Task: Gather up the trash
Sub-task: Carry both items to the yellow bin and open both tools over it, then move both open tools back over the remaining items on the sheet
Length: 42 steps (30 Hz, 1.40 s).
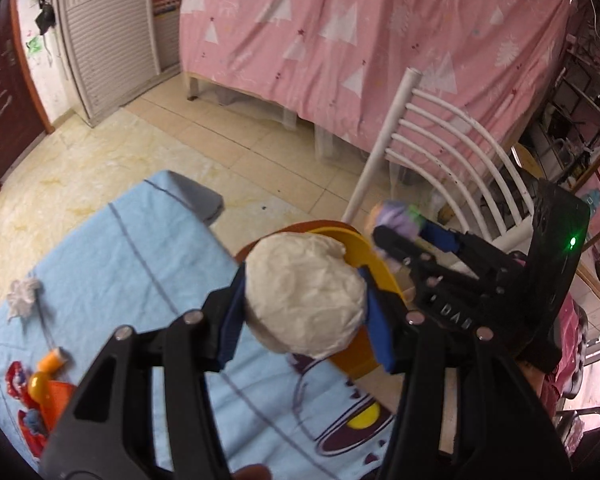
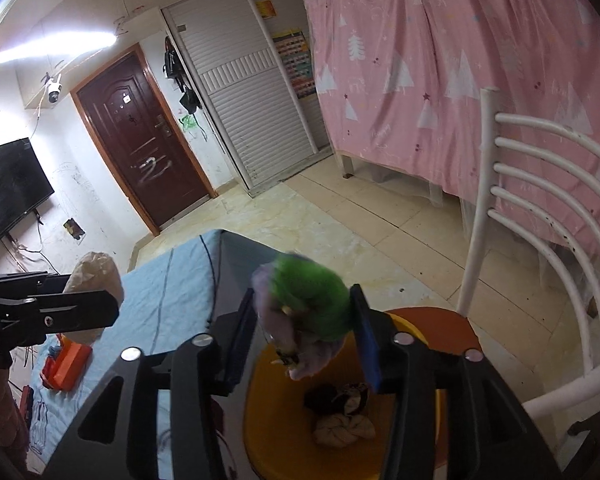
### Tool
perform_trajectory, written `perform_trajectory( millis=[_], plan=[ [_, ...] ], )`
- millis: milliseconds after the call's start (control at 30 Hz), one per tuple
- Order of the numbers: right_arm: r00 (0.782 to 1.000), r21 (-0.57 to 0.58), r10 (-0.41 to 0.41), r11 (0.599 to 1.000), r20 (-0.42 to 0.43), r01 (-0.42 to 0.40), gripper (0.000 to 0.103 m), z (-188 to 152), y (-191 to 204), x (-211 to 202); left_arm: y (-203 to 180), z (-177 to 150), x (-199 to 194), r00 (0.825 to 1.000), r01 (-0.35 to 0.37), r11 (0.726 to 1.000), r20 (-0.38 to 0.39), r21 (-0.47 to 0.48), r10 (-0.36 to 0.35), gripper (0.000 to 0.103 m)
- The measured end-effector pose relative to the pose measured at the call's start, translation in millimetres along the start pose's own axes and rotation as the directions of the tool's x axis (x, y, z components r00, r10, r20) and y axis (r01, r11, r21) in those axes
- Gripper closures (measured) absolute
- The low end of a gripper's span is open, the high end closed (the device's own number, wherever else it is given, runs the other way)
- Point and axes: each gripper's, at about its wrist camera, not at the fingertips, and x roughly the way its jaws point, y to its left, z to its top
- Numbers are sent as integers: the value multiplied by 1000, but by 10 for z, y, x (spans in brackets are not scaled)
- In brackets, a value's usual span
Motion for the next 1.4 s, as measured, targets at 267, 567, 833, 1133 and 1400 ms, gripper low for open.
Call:
perform_trajectory(
  millis=[267, 567, 833, 1133, 1400],
  plan=[
    [1000, 51, 0, 999, -8, 0, 41, -31, -203, 38, -174, 96, 167, 1000, 25, 1000, -11, 5, -25, 46],
    [1000, 31, 5, 1000, -14, -5, 41, 12, -78, 57, -61, 60, 54, 1000, 13, 1000, -4, -11, -13, 46],
    [999, -48, 44, 998, -18, -45, 40, 138, 422, 134, 352, -71, -248, 999, -16, 998, 27, -65, 17, 41],
    [992, -183, 105, 976, -66, -116, 39, 229, 1264, 371, 1042, -300, -647, 995, -65, 985, 67, -161, 76, 41],
    [983, -280, 141, 945, -122, -170, 39, 231, 1970, 614, 1648, -551, -930, 987, -119, 964, 73, -240, 140, 41]
  ],
)
